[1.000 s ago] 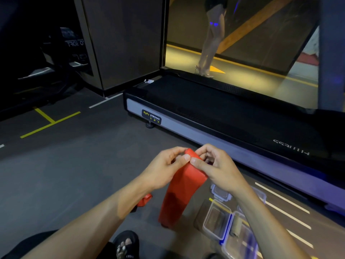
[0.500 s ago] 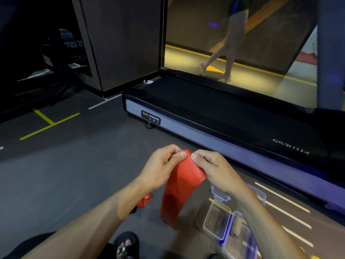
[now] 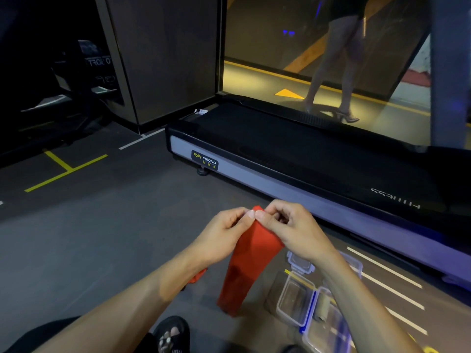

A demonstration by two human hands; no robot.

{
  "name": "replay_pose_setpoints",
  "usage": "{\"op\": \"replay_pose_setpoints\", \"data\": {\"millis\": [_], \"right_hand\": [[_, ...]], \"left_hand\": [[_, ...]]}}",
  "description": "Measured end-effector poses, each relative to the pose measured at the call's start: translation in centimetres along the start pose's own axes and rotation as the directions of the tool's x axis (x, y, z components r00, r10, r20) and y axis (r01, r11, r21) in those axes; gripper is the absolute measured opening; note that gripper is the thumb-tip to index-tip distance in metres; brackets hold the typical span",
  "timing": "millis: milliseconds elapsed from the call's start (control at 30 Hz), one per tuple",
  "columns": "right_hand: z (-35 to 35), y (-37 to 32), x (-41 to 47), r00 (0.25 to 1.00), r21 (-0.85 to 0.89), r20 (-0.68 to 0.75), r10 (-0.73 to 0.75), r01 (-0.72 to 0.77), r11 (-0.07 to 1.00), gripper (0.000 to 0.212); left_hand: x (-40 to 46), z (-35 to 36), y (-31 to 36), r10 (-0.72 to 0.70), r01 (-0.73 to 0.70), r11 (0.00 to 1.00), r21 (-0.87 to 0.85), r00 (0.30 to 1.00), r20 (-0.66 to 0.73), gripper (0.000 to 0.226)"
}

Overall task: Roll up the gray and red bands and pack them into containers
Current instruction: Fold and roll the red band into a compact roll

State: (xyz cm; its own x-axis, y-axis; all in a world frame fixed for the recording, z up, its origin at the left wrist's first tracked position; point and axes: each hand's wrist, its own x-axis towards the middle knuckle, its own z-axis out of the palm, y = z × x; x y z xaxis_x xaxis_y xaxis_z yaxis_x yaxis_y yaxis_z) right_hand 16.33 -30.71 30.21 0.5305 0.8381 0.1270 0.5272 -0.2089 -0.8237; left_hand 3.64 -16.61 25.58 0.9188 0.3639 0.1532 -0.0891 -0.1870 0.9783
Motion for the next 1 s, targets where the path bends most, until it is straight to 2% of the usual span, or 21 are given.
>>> {"op": "replay_pose_setpoints", "data": {"millis": [200,500,633,767,867,933,1000], "right_hand": [[-0.34,0.76,0.06,0.999,0.038,-0.022,0.032,-0.031,0.999,0.035],[-0.12,0.26,0.26,0.999,0.016,-0.033,0.028,-0.028,0.999,0.037],[-0.18,-0.09,0.18,1.0,0.025,0.011,0.014,-0.014,1.0,0.037],[-0.45,-0.1,0.06,0.997,0.044,0.07,-0.013,0.01,0.999,0.041],[-0.77,-0.12,-0.11,0.994,0.044,0.105,-0.022,0.017,0.999,0.044],[-0.79,-0.04,-0.17,0.99,0.058,0.143,0.006,-0.015,0.998,0.052],[-0.6,0.04,-0.29,0.98,0.096,0.197,0.037,-0.057,0.994,0.073]], "left_hand": [[0.05,0.09,-0.44,0.05,-0.047,0.992,0.12,0.998,-0.024,0.035],[0.66,-0.72,-0.62,0.095,-0.074,0.982,0.171,0.989,-0.114,0.033],[0.7,-0.8,-0.51,0.082,-0.073,0.994,0.086,0.991,-0.109,0.019],[0.38,-0.61,0.1,0.089,-0.086,0.993,0.076,0.995,-0.039,0.034],[0.42,-0.78,0.29,0.121,-0.121,0.992,0.023,0.992,-0.022,0.035],[0.49,-0.82,0.19,0.1,-0.1,0.995,-0.011,0.995,-0.009,0.032],[0.45,-0.71,0.29,0.063,-0.062,0.997,-0.053,0.998,0.013,0.029]]}}
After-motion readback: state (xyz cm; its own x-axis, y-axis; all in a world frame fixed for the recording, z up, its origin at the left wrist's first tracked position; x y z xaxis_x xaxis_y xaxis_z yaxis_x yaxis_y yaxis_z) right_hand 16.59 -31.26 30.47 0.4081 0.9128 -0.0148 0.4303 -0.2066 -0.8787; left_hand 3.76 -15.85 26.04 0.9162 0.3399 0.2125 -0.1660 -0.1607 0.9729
